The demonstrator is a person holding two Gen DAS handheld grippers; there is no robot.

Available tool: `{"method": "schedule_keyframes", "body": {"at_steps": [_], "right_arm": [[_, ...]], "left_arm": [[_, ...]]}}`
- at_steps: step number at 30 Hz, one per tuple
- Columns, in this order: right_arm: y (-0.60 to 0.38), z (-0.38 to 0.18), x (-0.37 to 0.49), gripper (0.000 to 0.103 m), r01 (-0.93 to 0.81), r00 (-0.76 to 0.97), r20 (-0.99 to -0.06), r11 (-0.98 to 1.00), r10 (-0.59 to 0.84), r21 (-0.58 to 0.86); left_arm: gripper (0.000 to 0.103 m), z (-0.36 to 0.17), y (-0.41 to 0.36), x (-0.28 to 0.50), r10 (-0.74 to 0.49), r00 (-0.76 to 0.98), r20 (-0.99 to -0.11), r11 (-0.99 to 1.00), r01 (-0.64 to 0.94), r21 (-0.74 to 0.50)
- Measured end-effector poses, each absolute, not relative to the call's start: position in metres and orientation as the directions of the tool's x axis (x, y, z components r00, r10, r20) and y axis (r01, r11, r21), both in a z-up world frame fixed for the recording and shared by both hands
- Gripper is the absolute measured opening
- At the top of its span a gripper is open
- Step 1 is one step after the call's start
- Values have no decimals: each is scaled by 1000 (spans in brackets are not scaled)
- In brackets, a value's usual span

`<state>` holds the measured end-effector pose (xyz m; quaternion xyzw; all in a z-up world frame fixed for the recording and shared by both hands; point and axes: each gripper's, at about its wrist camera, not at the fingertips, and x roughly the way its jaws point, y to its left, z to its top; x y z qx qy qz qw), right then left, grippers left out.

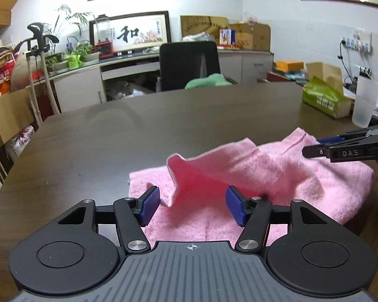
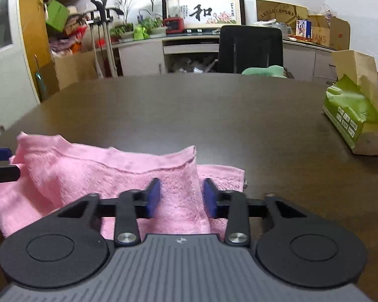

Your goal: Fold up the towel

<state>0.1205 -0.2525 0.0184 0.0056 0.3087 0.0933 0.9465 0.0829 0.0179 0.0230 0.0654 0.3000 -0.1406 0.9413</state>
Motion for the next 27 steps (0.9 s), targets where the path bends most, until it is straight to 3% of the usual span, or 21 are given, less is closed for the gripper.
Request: {"method": "schedule_keyframes", "body": {"at_steps": [2,6,23,27], "right_arm": [[-253,21,115,5,-157,808,-566,986,161,55],[-256,25,108,4,-99,839,-534,995,102,34],[-275,7,109,6,-24,817,-572,996,71,89],[-278,6,112,11,-22,810,-580,994,79,105]], "left_arm": [[65,21,19,84,-218,775,-593,955,296,36],[66,17,21,84,-192,766,-614,961,274,41],[71,14,23,84,-99,744,-661,971,218,100],[71,20,30,83,-82,758,-647,978,186,95]]}}
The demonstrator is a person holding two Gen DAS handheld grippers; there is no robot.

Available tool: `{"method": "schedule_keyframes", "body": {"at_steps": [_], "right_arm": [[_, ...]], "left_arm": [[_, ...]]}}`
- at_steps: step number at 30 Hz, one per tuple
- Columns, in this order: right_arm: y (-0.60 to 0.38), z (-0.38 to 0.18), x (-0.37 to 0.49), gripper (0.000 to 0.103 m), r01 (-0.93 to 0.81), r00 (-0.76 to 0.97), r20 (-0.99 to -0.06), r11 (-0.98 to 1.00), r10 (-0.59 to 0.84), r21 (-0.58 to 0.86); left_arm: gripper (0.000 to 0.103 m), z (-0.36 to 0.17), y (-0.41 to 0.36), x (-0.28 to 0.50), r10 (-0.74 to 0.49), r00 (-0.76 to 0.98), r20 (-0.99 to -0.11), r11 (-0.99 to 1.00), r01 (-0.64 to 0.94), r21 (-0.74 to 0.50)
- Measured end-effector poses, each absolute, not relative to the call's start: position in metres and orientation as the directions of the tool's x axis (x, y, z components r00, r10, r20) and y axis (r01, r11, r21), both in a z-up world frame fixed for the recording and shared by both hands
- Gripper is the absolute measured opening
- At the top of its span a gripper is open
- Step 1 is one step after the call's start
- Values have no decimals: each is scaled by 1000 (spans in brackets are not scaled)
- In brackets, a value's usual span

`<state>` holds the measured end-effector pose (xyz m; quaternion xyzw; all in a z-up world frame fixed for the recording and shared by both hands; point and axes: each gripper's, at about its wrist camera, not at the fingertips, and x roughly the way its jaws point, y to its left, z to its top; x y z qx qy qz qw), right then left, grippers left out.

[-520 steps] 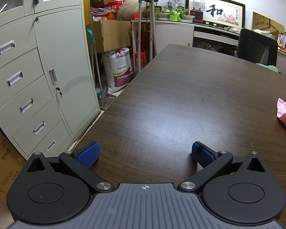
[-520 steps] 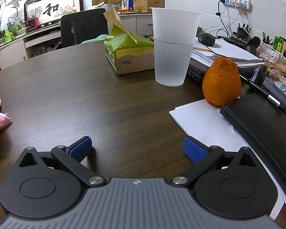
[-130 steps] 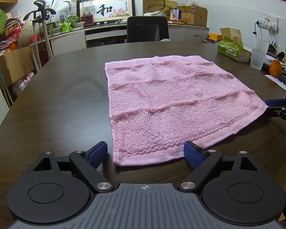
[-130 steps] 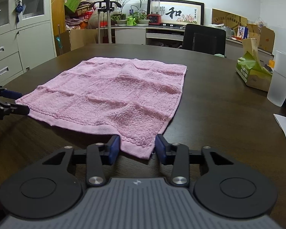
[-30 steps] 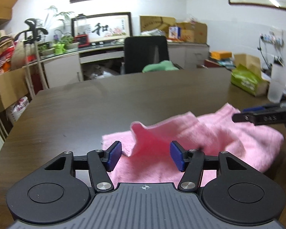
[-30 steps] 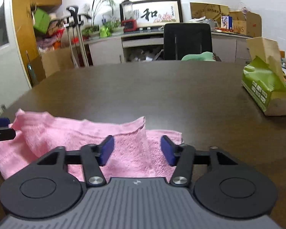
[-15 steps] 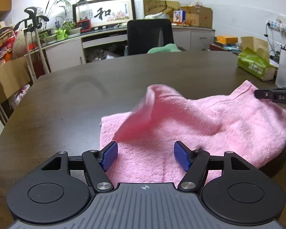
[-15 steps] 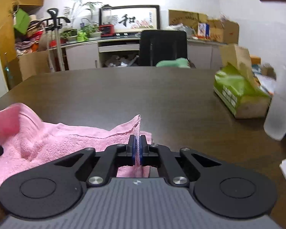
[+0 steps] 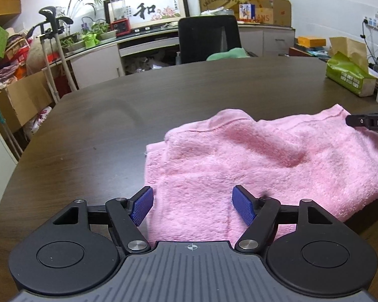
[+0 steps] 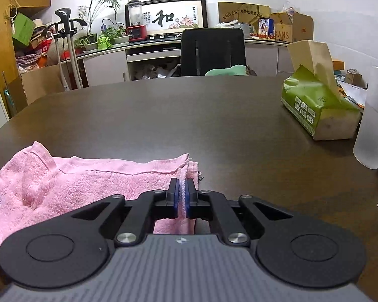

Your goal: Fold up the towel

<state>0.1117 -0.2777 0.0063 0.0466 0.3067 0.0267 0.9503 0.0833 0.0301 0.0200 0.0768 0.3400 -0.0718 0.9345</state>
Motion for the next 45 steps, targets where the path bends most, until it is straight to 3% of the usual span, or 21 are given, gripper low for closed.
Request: {"method": "schedule_keyframes", "body": {"at_steps": [4,9,13,14,21,22,26,30,32,34,38,45], "right_arm": [[-279,7,111,13,-9,813,-577,993,77,120],[-281,14,104,20,7,840,-539,990,69,138],[-273,22,97,32,-44,864,-492,990,105,134],[-270,22,97,39,-64,863,-491,989,121,132],[-256,15,104,41,-136,817,-540,978,201,158],[-255,14,104,45,-146,811,-545,975,214,165],[-248,12,102,57,-179,795,-555,969,244,170],[-245,12,102,61,-194,786,-563,966,256,169],[-246,12,102,64,-194,784,-563,965,261,177],[-246,11,102,69,-196,782,-565,964,265,180],[-245,10,101,74,-206,777,-569,963,270,175],[-244,8,101,79,-214,771,-575,961,275,173]], "left_arm": [[71,27,47,89,-66,769,-635,989,133,58],[71,29,63,94,-147,760,-633,988,144,-56],[73,26,57,94,-168,766,-620,983,173,-53],[75,26,54,95,-174,770,-614,981,187,-45],[75,16,50,111,-198,742,-640,977,204,-67],[75,14,52,112,-199,732,-652,977,198,-76],[67,9,57,113,-217,711,-669,975,192,-112],[39,9,59,109,-240,706,-667,969,217,-119],[30,11,57,105,-231,713,-662,970,223,-99],[28,12,53,99,-183,735,-653,977,212,-36],[37,12,43,91,-65,778,-625,979,170,110],[36,13,41,90,-106,768,-632,975,206,87]]}}
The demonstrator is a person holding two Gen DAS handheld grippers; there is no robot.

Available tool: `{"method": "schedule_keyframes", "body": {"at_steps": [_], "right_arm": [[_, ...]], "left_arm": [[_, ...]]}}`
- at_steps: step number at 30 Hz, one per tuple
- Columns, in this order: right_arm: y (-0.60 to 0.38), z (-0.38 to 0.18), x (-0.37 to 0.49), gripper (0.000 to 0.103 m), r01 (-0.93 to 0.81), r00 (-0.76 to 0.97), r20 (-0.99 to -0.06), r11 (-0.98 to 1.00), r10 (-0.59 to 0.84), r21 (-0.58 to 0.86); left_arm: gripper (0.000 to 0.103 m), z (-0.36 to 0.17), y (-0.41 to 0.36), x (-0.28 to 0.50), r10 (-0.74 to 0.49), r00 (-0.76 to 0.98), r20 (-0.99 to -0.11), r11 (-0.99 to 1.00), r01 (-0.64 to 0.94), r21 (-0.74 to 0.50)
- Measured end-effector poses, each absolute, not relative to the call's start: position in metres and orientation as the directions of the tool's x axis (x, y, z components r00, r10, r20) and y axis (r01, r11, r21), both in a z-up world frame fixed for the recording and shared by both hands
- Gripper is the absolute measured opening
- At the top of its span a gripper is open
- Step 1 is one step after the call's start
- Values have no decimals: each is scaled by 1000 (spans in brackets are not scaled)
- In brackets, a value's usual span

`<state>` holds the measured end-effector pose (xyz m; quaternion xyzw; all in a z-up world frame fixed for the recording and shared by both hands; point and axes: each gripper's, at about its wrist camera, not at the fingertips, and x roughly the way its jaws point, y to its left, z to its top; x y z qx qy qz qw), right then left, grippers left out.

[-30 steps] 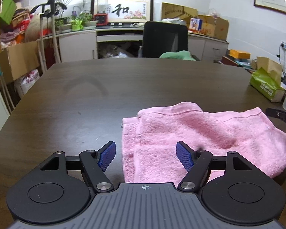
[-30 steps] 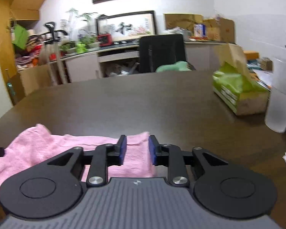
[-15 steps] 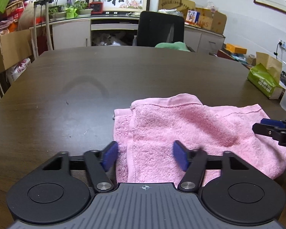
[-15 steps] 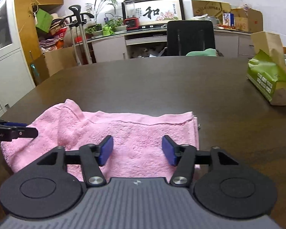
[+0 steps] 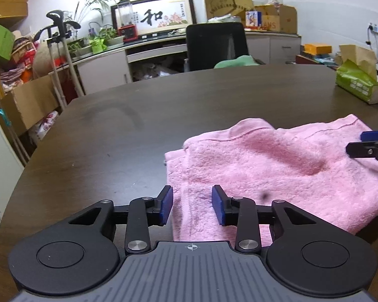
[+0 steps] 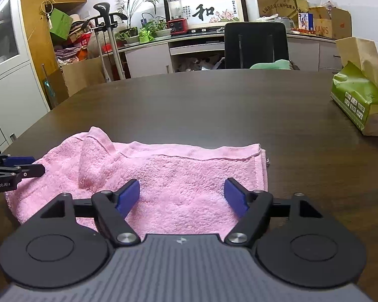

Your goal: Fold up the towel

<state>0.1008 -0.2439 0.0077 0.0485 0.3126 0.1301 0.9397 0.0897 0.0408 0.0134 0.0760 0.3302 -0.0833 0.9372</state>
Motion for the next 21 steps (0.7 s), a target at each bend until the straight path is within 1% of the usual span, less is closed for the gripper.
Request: {"method": "schedule_keyframes", "body": {"at_steps": [2,7,10,12,15,21], "right_arm": [[-243,7,100,82,-220,768,-577,961,278,170],[-241,7,100,84,-225,764,-581,960,278,163],[-241,7,100,84,-227,764,-582,961,277,160],[-241,7,100,84,-227,764,-583,961,277,158],[-241,7,100,85,-228,763,-584,961,277,158],[-242,8,100,86,-232,762,-586,961,278,154]], "left_arm": [[34,13,42,90,-123,762,-636,974,215,69],[28,14,47,91,-135,759,-637,977,208,40],[19,15,48,92,-137,760,-636,978,206,35],[10,15,48,91,-139,763,-631,977,211,40],[6,15,49,91,-129,767,-629,979,201,44],[3,17,55,92,-127,763,-634,985,173,10]]}}
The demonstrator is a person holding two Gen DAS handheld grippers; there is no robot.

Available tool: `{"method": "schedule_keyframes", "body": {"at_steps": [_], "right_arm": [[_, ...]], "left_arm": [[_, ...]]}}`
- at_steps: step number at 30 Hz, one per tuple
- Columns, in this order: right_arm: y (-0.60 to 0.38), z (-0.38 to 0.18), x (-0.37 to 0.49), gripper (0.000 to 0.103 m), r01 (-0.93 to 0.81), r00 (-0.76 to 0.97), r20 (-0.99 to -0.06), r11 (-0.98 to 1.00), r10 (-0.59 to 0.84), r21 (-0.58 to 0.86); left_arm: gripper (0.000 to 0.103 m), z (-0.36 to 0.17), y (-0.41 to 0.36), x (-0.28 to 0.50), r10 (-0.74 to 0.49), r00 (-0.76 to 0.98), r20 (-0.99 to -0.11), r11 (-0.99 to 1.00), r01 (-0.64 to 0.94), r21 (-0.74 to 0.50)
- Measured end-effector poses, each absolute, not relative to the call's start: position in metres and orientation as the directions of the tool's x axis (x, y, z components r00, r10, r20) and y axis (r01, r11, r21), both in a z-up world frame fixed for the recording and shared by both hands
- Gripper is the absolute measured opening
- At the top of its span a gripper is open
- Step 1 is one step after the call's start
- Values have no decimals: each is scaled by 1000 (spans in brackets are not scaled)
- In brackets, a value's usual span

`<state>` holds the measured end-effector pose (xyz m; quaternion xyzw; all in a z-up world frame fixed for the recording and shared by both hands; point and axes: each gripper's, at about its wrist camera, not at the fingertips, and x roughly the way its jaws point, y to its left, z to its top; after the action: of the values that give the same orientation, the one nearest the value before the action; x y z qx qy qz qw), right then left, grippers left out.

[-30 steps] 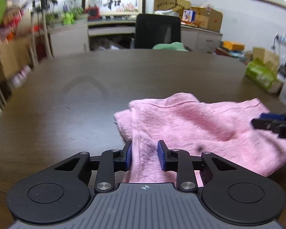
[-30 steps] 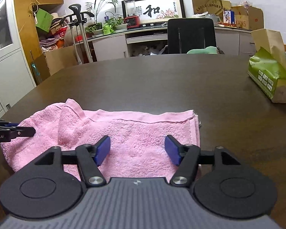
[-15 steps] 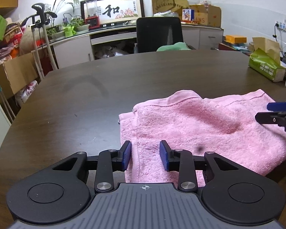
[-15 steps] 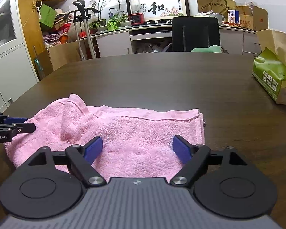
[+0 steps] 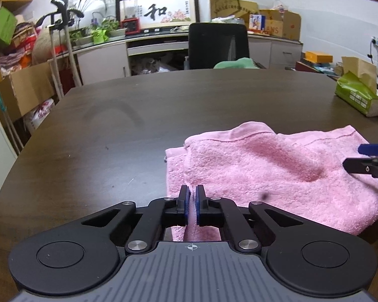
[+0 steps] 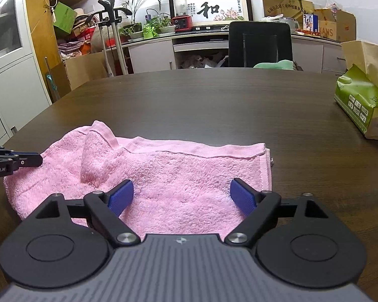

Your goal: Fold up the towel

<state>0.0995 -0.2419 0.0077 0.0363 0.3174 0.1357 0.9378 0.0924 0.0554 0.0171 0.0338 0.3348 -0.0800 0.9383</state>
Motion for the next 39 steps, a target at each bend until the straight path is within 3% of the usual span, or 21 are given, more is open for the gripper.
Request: {"method": "schedule_keyframes", "body": {"at_steps": [11,18,23,27,29,35,39], "right_arm": [[-246,7,101,88,-221,765,-586,963,269,154],[-246,6,101,89,-226,762,-588,962,272,152],[-249,7,100,89,-222,769,-576,961,275,163],[-250,9,99,89,-232,779,-556,957,289,174],[-249,10,97,89,-245,784,-543,953,301,176],[-228,14,92,89,-403,736,-522,898,431,174],[-208,10,100,89,-399,717,-603,915,349,55]], "left_arm": [[2,38,68,59,-209,812,-545,977,196,-83],[3,20,71,67,-115,760,-639,992,115,-42],[3,19,66,64,-78,774,-628,994,109,12],[3,18,61,61,61,810,-583,989,30,146],[3,18,62,65,79,806,-586,989,11,148],[5,29,56,64,-70,824,-563,989,131,69],[8,26,32,73,-138,798,-587,964,245,106]]}}
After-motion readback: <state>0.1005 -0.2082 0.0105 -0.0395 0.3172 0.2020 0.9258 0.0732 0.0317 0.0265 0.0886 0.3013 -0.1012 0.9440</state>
